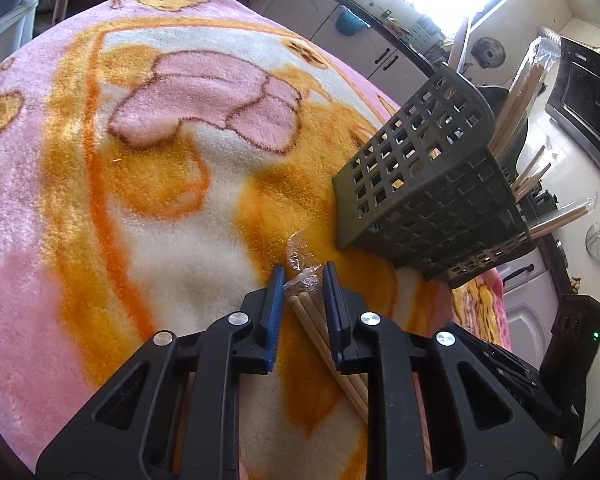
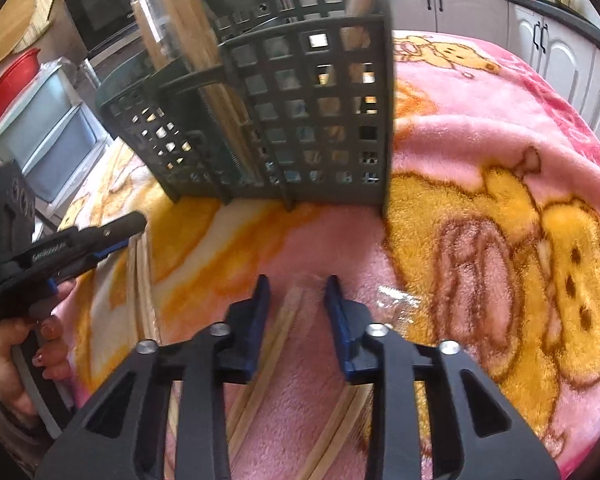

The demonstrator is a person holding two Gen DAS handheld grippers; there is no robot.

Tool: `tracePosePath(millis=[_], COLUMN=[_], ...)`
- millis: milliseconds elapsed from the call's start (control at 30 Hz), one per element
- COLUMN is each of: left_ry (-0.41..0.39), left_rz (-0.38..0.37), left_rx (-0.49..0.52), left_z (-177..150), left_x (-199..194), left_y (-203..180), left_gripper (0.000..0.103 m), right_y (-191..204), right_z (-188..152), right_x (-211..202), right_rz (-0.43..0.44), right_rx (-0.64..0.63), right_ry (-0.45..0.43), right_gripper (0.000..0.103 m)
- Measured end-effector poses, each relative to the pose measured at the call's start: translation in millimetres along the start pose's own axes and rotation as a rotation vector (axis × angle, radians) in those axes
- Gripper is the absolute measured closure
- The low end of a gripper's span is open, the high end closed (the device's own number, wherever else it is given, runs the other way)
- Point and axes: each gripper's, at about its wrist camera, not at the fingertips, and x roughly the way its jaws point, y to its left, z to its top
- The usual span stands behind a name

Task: Organize utensils
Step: 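Close the left tool on a chopstick while the right tool grasps another, then lift the chopsticks with both tools and carry them toward the basket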

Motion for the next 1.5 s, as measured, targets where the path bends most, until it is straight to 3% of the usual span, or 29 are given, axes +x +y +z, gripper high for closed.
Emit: tracePosePath(millis=[400,900,1500], left_ry=[-0.067,-0.177,-0.182], left_rz=[-0.013,-0.170,-0.321], left_rx=[0.029,0.164,0.325], left_z=[0.4,5.3,-4.9], left_x=[-37.4,-95.0,-119.6], left_y=[-2.8,-68.2,-140.5], left_gripper=[0.101,0.102,0.102], right_y=[-8.9,10.5,6.0], right_z=[3.9,11.5,7.8], right_x=[-10.8,-94.6,-154.9], right_rz=[0.071,0.197,0.211], right_rx=[0.046,0.011,0.007], right_ry=[-0.041,-0.244,-0.386], right_gripper=[0.096,0.097,0.098])
